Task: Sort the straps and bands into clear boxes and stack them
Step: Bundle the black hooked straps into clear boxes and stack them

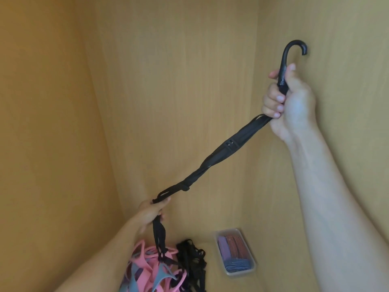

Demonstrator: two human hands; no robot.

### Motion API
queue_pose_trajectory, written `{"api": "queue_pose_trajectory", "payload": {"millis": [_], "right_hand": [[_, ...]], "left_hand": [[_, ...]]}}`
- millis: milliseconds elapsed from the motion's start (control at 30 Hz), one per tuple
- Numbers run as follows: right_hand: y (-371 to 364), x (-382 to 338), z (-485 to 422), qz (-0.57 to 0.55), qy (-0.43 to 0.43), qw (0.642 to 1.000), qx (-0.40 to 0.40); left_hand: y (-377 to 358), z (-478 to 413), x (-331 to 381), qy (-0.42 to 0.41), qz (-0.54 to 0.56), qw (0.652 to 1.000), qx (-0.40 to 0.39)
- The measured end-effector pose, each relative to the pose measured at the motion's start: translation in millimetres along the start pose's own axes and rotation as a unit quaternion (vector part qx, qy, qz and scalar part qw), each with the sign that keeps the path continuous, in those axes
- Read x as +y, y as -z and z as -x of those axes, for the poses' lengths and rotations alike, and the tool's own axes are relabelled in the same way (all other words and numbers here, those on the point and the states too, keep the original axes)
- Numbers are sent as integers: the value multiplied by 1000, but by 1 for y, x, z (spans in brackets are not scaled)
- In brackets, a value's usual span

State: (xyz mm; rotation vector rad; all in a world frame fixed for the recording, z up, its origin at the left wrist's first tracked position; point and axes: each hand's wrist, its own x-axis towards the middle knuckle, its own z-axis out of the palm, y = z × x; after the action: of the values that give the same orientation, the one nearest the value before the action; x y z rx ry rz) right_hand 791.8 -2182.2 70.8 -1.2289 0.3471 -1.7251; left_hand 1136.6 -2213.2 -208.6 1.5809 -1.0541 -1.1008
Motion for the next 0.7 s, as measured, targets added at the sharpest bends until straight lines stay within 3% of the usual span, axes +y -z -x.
{"api": "queue_pose_trajectory", "payload": {"millis": [333,467,600,700], "right_hand": [[5,-21,17,30,26,999,-32],[10,-11,27,76,37,995,-51],[13,12,36,132,-6,988,-76],[12,36,42,188,-55,975,-101]], "left_hand": [[22,-8,-21,36,-89,995,17],[28,-8,-22,57,-27,998,3],[13,-3,12,36,-48,998,30],[-7,10,57,-13,-98,995,-28]]}}
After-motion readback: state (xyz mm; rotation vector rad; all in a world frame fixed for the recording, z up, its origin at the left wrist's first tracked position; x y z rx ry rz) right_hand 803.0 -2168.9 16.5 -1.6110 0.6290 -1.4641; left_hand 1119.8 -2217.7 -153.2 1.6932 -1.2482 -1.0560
